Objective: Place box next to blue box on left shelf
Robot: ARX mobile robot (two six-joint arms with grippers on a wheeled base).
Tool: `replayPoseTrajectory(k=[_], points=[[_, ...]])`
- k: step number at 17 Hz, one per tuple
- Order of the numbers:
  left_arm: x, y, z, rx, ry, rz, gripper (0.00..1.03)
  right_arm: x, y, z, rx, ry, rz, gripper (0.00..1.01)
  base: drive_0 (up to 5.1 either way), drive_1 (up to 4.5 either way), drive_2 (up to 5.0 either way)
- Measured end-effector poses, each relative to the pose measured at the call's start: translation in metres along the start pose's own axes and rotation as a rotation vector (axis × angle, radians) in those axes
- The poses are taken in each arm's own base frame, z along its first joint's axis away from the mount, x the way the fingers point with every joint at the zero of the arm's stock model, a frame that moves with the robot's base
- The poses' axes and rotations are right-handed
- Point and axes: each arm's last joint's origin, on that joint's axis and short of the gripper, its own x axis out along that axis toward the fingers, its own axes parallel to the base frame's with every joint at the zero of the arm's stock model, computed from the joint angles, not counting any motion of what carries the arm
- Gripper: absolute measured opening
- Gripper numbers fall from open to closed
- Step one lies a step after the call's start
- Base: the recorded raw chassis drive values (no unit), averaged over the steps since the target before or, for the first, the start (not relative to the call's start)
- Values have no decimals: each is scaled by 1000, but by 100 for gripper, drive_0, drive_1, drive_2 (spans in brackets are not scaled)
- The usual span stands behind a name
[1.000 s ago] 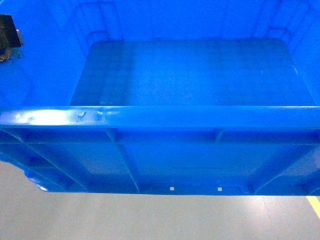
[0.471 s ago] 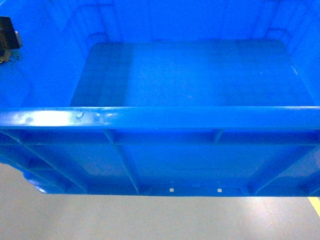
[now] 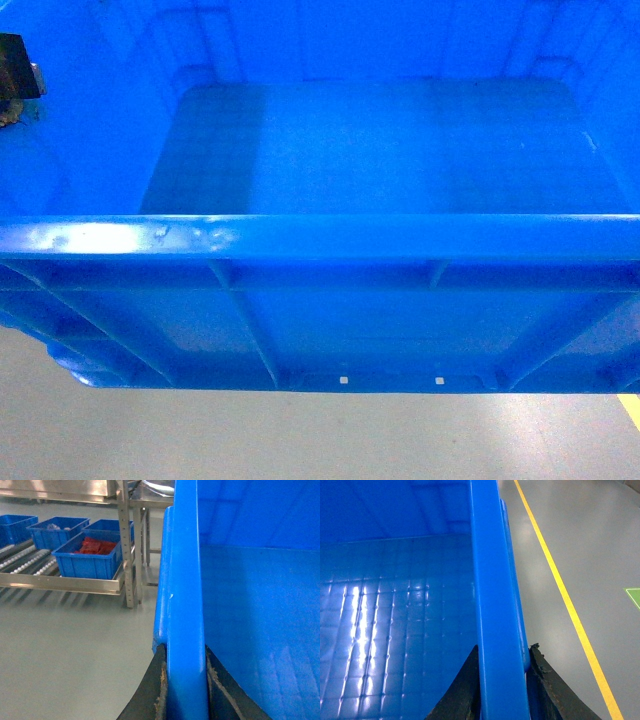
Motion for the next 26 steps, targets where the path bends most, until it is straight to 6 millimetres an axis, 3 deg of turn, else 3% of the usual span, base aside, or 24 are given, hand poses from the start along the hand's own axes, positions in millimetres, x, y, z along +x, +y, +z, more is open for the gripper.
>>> replayPoseTrajectory(k=[26], points=[[0, 0, 0, -1, -2, -2, 11, 0, 0, 0, 1, -1, -1, 19, -2, 426, -429]])
